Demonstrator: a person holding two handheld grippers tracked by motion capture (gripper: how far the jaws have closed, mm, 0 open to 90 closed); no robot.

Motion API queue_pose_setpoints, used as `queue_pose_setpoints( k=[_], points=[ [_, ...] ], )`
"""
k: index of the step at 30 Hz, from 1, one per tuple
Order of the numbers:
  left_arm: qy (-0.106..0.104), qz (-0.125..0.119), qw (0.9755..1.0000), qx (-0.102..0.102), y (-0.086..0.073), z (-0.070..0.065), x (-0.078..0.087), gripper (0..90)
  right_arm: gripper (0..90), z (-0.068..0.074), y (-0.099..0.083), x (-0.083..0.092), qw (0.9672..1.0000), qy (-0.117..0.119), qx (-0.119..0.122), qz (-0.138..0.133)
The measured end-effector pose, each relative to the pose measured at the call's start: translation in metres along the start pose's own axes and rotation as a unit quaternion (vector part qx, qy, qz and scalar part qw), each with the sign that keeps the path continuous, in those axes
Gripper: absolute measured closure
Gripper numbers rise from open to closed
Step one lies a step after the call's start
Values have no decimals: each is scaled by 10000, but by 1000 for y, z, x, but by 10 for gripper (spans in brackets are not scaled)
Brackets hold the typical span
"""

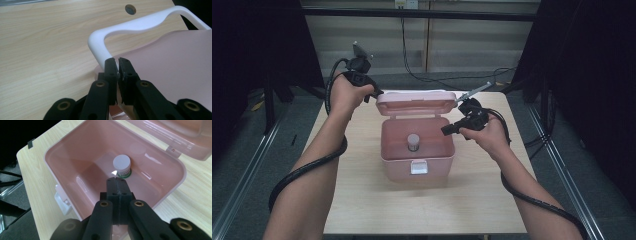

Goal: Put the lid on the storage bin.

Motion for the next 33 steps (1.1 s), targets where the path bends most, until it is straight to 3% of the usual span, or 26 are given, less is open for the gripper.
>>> queue_pose_setpoints(
  k=[6, 11, 17, 25, 33],
  points=[
    [-10, 43, 10000, 1, -6, 4, -2, 855, 900, -1, 3, 3, 10000, 0, 9, -65],
    [8, 86, 10000, 14, -11, 7, -6, 854, 900, -3, 8, 8, 9996, 4, -42, -278],
    [59, 123, 9999, 21, -16, 12, -9, 847, 900, -5, 5, 9, 9998, -65, -3, -171],
    [148, 44, 9998, 85, -23, 21, -13, 773, 900, -4, -1, 12, 9995, 33, -57, -310],
    [246, 19, 9996, 168, -29, 33, -15, 644, 900, 0, -5, 12, 9996, 35, 34, -264]
  ],
)
Point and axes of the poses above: each handheld gripper's, and its own axes: x roughly backward along the jaws, y roughly out of its top, z roughly to its left, the point moved 8 cm from there along -x, roughly forward along the jaws, and after that the axes turned 10 degrees about x, right-handed, at the moved point
